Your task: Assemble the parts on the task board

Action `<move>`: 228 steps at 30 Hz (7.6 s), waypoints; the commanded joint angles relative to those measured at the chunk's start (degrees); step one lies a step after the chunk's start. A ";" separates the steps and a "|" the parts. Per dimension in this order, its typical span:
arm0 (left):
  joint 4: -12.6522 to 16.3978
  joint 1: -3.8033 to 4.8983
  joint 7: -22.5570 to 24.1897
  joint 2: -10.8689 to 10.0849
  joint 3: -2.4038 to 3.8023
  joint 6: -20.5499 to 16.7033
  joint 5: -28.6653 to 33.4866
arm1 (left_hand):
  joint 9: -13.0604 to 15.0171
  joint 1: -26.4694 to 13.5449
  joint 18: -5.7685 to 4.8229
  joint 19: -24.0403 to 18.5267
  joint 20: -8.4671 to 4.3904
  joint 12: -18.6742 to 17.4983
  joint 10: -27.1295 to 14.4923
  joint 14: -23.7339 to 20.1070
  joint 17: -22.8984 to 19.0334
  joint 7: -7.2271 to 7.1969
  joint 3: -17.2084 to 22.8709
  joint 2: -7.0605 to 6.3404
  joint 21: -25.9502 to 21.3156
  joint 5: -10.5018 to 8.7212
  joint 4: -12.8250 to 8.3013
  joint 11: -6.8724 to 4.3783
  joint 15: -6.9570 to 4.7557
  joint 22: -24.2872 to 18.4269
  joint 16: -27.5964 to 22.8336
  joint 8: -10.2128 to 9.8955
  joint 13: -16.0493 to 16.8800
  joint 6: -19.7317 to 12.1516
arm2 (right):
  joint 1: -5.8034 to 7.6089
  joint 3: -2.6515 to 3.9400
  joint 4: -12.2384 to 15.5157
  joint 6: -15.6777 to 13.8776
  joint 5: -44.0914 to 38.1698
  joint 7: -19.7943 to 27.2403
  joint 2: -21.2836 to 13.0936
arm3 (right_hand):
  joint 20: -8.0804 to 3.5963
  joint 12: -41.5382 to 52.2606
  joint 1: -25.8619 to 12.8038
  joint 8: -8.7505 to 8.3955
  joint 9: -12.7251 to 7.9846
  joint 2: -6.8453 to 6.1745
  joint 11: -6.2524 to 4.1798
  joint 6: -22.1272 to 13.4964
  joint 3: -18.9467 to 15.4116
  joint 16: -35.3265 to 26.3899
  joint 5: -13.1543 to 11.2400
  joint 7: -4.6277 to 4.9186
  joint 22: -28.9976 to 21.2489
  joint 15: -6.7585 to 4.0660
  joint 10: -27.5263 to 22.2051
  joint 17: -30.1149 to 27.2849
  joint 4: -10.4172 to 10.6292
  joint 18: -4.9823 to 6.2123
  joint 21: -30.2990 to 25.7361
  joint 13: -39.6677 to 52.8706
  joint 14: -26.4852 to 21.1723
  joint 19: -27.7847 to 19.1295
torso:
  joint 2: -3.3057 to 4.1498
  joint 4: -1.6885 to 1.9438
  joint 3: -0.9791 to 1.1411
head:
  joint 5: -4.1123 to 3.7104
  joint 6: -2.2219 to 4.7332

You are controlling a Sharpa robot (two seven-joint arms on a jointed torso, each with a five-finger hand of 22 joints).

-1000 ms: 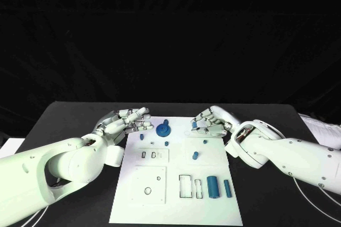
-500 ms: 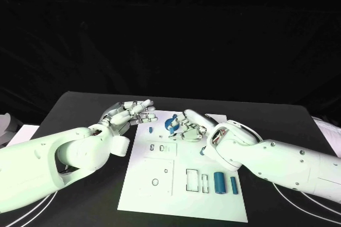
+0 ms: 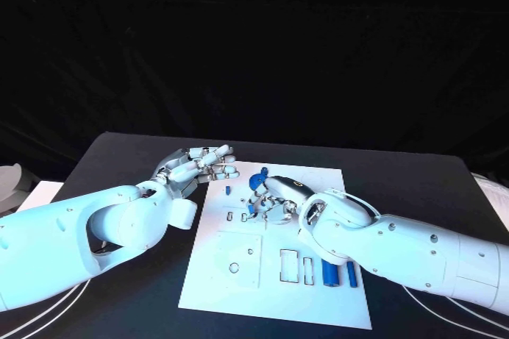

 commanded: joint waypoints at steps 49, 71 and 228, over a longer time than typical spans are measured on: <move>0.10 0.04 0.08 0.27 0.04 1.11 0.07 | -0.03 0.52 0.74 0.13 0.23 -0.33 0.23 0.08 0.13 0.34 0.20 0.09 -0.22 -0.32 -0.40 0.16 0.34 -0.16 -0.37 -0.41 -0.04 0.18 | -0.77 -0.66 -0.30 9.37 -11.78 -7.68 0.81 | 0.39 -7.34 -2.88 -1.72 -0.15 -3.19 0.34 -0.48 -0.58 -0.93 -1.35 -0.28 -0.09 0.45 -2.74 10.22 0.84 -0.31 -0.69 -6.90 4.80 -0.50 | -0.05 0.00 0.04 | -0.29 -0.72; -0.09 0.03 -0.08 0.30 0.04 1.23 0.07 | -0.03 0.52 0.74 0.13 0.23 -0.33 0.23 0.08 0.13 0.34 0.20 0.09 -0.22 -0.32 -0.40 0.16 0.34 -0.16 -0.37 -0.41 -0.04 0.18 | -0.92 -0.77 0.49 8.19 -13.46 -8.56 0.48 | 1.10 -8.96 -5.44 -2.98 -0.80 -6.15 1.19 -2.82 -3.11 -1.23 -1.49 0.58 -0.31 1.19 -3.63 9.83 2.71 -0.26 -0.90 -8.04 4.71 -0.57 | -0.04 0.00 0.04 | -0.51 -0.89; -22.34 4.84 -63.73 25.06 -0.04 32.08 -67.07 | 27.67 -14.70 -8.33 31.73 -11.53 68.86 14.46 22.41 78.96 -10.65 0.18 -0.36 70.80 -6.03 6.33 -11.19 -11.24 77.76 81.13 34.92 63.47 -3.09 | 8.90 1.49 3.12 -4.02 31.65 18.71 -19.80 | 1.66 -14.65 1.84 -1.81 -1.27 -2.37 2.04 -8.34 -17.13 -5.06 12.91 1.61 -3.42 1.83 -9.17 5.15 11.84 0.33 -2.94 -17.56 3.60 -1.45 | -3.58 0.07 1.25 | 0.88 -4.36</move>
